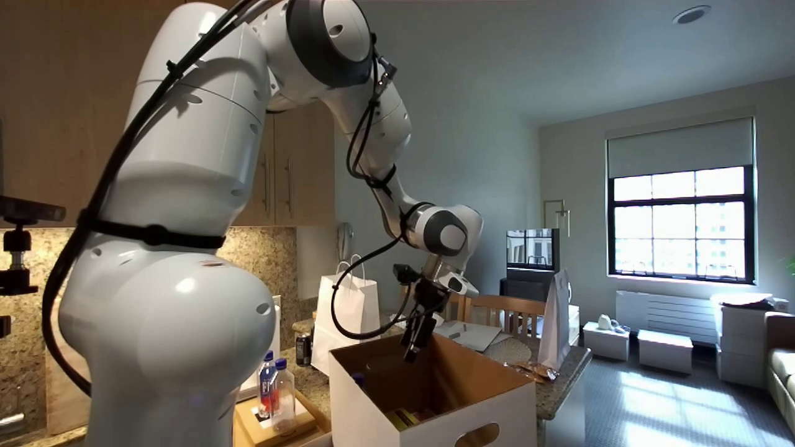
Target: Remove two bottles from the box
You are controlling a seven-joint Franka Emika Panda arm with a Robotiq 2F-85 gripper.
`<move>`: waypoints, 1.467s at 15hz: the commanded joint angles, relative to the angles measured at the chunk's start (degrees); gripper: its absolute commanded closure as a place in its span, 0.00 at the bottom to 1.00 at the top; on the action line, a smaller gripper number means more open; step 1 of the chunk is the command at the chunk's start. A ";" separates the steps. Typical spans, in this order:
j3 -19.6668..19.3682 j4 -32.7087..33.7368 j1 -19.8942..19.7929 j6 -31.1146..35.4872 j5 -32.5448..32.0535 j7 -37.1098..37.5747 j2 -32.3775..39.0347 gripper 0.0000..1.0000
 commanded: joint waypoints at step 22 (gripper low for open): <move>1.93 -13.13 7.93 29.54 -28.55 7.60 -2.54 0.00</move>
